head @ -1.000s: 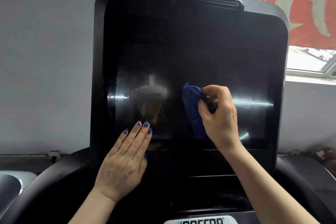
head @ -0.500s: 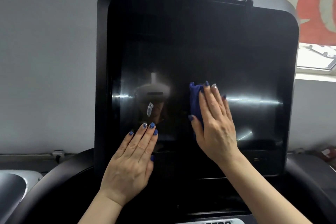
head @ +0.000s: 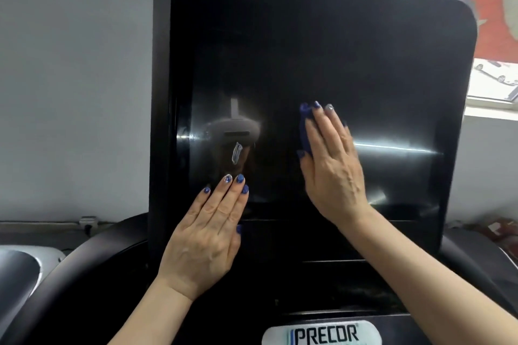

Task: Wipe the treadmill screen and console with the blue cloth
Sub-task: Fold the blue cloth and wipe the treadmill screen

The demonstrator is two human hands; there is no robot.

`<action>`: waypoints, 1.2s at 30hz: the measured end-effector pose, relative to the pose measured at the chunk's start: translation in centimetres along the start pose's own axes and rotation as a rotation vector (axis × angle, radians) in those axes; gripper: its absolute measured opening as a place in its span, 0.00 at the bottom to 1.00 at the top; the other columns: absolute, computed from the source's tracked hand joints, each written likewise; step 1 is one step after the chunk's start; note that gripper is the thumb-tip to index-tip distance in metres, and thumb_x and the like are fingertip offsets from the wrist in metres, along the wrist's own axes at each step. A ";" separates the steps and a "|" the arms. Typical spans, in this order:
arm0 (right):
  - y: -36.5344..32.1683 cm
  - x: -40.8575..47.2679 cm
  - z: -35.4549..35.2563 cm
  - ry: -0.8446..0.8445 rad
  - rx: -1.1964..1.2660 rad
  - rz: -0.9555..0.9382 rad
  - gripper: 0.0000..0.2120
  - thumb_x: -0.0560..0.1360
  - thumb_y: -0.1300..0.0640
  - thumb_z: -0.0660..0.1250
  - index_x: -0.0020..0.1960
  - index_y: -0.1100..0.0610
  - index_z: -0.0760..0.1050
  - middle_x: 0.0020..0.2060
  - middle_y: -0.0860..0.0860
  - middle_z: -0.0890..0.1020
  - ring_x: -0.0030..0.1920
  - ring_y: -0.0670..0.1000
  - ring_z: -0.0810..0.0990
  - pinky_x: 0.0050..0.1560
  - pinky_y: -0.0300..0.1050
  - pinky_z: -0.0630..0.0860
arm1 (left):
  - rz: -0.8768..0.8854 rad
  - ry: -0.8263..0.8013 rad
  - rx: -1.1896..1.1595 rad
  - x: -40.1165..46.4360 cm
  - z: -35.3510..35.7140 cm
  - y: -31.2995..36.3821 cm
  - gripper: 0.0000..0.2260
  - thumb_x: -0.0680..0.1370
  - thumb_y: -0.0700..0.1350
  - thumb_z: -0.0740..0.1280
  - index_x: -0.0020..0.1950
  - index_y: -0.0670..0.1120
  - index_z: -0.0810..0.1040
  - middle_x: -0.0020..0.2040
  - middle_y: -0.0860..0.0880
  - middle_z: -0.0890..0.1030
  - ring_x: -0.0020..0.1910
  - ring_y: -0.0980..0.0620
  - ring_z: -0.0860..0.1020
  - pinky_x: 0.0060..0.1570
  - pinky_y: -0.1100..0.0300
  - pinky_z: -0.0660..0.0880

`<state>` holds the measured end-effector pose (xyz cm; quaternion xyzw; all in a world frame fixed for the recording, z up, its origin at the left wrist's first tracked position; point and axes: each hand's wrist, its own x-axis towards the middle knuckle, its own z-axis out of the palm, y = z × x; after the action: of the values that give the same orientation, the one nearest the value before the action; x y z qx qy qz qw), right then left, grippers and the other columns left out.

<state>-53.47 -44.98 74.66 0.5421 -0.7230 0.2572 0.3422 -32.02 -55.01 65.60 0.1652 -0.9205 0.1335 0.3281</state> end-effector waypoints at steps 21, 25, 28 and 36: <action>5.3 -4.0 -3.3 -0.282 -0.129 -0.459 0.26 0.78 0.56 0.60 0.76 0.51 0.62 0.75 0.47 0.64 0.74 0.51 0.64 0.76 0.57 0.55 | 0.047 0.020 -0.026 -1.3 -2.0 -1.6 0.23 0.84 0.43 0.54 0.78 0.38 0.62 0.79 0.41 0.61 0.79 0.44 0.59 0.77 0.45 0.58; 5.4 -3.8 -2.7 -0.248 -0.071 -0.504 0.25 0.78 0.62 0.60 0.75 0.55 0.64 0.74 0.51 0.67 0.74 0.52 0.66 0.76 0.55 0.58 | -0.034 0.038 0.003 -3.2 -2.6 -4.1 0.24 0.83 0.45 0.54 0.79 0.38 0.61 0.80 0.41 0.60 0.79 0.44 0.58 0.77 0.44 0.57; 2.4 -3.7 -0.8 -0.283 0.058 -0.563 0.21 0.80 0.62 0.58 0.73 0.58 0.68 0.72 0.52 0.69 0.73 0.54 0.67 0.75 0.56 0.60 | -0.068 0.017 -0.011 -3.8 -1.6 -4.8 0.26 0.83 0.46 0.55 0.79 0.38 0.58 0.81 0.42 0.57 0.80 0.45 0.54 0.78 0.46 0.54; 5.2 -4.1 -2.8 -0.408 -0.022 -0.725 0.21 0.83 0.57 0.56 0.75 0.53 0.64 0.74 0.47 0.66 0.75 0.50 0.64 0.77 0.53 0.57 | -0.085 0.019 -0.094 -4.1 -0.4 -4.9 0.27 0.83 0.48 0.54 0.80 0.40 0.55 0.81 0.43 0.54 0.81 0.46 0.50 0.79 0.49 0.50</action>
<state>-57.17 -38.95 73.27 0.7979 -0.5409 -0.0005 0.2662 -26.87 -58.45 63.98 0.1875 -0.9146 0.0777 0.3497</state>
